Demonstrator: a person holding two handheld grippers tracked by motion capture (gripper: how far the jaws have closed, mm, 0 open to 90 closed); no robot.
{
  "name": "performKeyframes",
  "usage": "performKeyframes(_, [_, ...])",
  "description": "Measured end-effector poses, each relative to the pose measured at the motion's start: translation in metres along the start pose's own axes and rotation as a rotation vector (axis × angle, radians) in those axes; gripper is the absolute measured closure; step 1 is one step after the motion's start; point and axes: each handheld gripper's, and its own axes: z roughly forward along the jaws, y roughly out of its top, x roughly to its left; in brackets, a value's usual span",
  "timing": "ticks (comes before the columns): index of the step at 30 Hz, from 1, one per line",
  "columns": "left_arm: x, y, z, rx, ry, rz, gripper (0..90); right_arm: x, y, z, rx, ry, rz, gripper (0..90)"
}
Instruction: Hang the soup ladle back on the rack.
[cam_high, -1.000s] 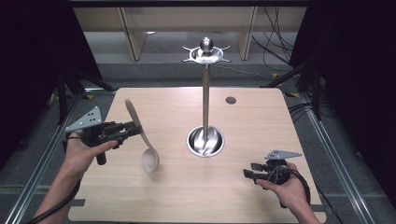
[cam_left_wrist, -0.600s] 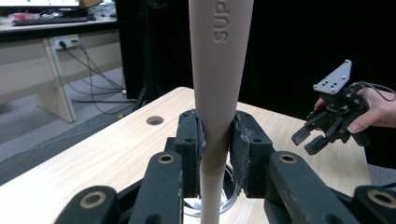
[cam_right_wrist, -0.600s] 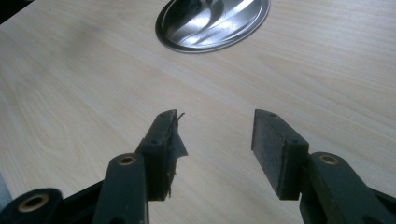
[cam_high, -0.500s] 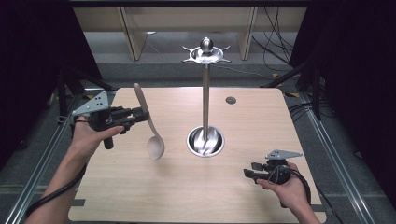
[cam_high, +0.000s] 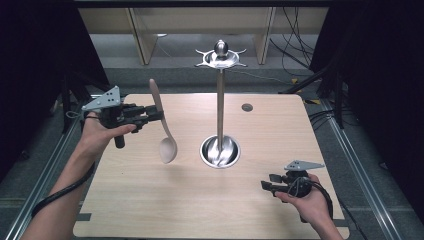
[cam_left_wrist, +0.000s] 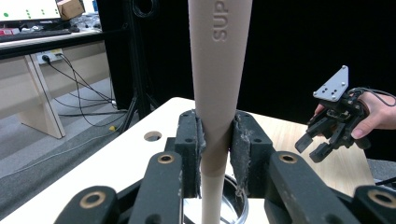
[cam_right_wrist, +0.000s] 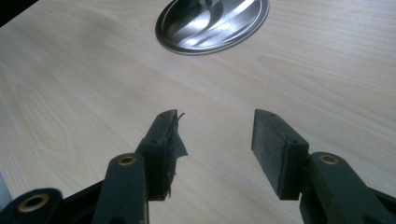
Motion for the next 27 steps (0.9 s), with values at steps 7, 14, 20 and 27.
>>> performKeyframes(7, [0.004,0.007,0.005,-0.004,-0.006,0.003,72.8,0.0,0.0,0.0,0.005,0.009,0.011,51.6])
performKeyframes(14, [0.008,0.013,0.01,-0.005,-0.014,0.005,72.8,0.0,0.001,-0.002,0.011,-0.02,-0.005,51.6])
performKeyframes(20, [0.01,0.017,0.015,-0.009,-0.021,0.003,72.8,0.0,0.0,0.0,0.001,0.004,0.01,51.6])
performKeyframes(27, [0.01,0.022,0.021,-0.01,-0.032,0.006,72.8,0.0,0.0,0.0,-0.001,0.005,0.012,51.6])
